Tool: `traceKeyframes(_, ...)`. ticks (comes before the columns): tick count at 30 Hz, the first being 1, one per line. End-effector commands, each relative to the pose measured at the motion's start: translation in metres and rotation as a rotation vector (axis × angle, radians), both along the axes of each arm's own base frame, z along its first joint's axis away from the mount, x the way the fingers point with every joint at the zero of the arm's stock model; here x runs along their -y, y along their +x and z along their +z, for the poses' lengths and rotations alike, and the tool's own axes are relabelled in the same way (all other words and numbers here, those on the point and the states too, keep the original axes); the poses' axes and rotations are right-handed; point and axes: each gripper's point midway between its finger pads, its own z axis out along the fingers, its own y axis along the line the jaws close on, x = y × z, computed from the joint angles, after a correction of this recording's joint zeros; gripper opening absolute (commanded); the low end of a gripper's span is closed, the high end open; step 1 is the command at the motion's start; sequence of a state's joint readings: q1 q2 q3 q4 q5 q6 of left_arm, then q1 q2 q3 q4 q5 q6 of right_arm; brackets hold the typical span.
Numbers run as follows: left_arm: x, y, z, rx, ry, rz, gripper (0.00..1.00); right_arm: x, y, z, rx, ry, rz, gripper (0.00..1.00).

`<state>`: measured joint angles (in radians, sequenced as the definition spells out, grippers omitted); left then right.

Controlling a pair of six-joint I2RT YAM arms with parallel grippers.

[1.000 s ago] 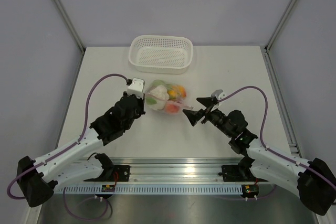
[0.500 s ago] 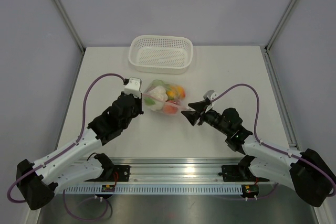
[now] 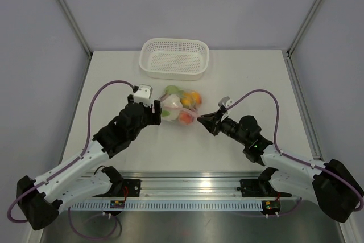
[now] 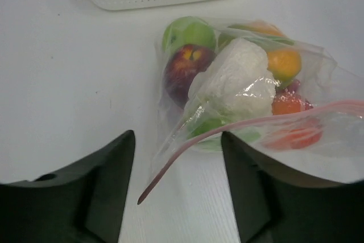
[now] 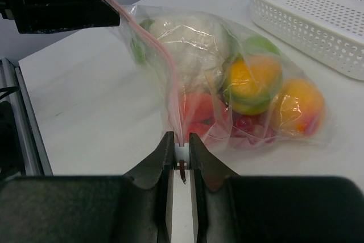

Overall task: Open the zip-top bag and remove the fake food
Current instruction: Unzip the zipper food storage bag at the center of the board.

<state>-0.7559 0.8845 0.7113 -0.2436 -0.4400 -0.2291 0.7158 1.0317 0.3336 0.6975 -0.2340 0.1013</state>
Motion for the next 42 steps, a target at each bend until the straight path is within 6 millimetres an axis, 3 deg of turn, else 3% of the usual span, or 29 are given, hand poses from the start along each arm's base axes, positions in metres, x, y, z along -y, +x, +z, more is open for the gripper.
traceKeyframes(1,0.015,-0.005,0.036,0.067,-0.091,-0.096,0.74,-0.004,-0.006,0.039,0.083,0.073,0.032,0.15)
traceKeyframes(3,0.031,-0.016,0.039,0.082,-0.127,-0.215,0.82,-0.003,-0.007,0.042,0.084,0.078,0.032,0.14)
traceKeyframes(5,0.042,-0.026,0.056,0.155,-0.17,-0.315,0.9,-0.002,-0.009,0.046,0.09,0.086,0.035,0.14)
traceKeyframes(14,0.09,-0.07,0.075,0.241,-0.25,-0.698,0.84,-0.004,-0.024,0.058,0.088,0.103,0.102,0.12)
traceKeyframes(19,0.111,-0.087,0.07,0.248,-0.213,-0.808,0.83,-0.008,-0.028,0.062,0.06,0.104,0.131,0.11)
traceKeyframes(24,0.135,-0.085,0.049,0.221,-0.059,-0.802,0.8,-0.009,-0.033,0.067,0.038,0.118,0.153,0.12)
traceKeyframes(31,0.147,-0.078,0.034,0.188,0.019,-0.767,0.72,-0.009,-0.039,0.074,0.037,0.14,0.175,0.11)
traceKeyframes(41,0.143,-0.063,0.026,0.16,0.068,-0.684,0.38,-0.011,-0.048,0.079,0.041,0.158,0.218,0.1)
traceKeyframes(42,0.143,-0.063,0.027,0.162,0.066,-0.683,0.31,-0.011,-0.048,0.079,0.043,0.158,0.221,0.11)
